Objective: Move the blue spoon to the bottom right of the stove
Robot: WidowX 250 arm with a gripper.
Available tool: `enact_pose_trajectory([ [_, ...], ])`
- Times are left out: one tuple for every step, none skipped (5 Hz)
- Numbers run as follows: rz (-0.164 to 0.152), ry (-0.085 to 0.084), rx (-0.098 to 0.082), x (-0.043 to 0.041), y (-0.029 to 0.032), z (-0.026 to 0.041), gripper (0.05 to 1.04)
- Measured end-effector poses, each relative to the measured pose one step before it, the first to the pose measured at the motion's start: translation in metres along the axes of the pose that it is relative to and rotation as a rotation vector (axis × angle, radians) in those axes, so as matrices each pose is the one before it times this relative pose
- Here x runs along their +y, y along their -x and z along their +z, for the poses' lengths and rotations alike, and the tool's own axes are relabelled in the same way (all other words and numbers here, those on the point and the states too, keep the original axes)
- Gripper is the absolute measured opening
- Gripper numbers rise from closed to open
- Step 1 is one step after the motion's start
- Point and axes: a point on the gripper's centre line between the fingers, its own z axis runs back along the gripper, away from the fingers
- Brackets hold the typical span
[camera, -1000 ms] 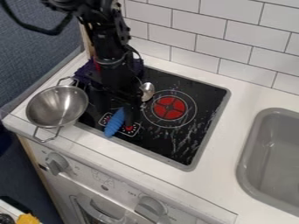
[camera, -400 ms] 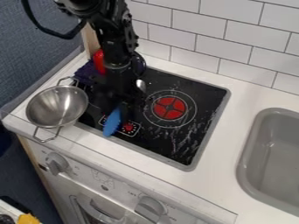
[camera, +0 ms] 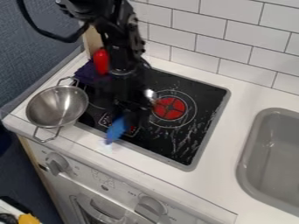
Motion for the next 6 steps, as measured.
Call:
enact_pose_trajectory([
  [-0.0877, 0.0209, -0.0331, -0.03729, 0.00975, 0.01941, 0.408],
  [-0.0706, 0.0149, 0.0224, -0.02684, 0.00461, -0.00354, 0.408],
  [-0.0103, -0.0032, 0.0197, -0.00107, -0.00359, -0.00911, 0.408],
  [0.0347, 0.0108, 0.0087, 0.00079, -0.00978, -0.00654, 0.407],
  [0.0158, -0.0130, -0.0038, 0.00385, -0.00765, -0.00126, 0.407],
  [-0.0062, -0.0303, 0.0141, 0.00420, 0.00074, -0.00008, 0.407],
])
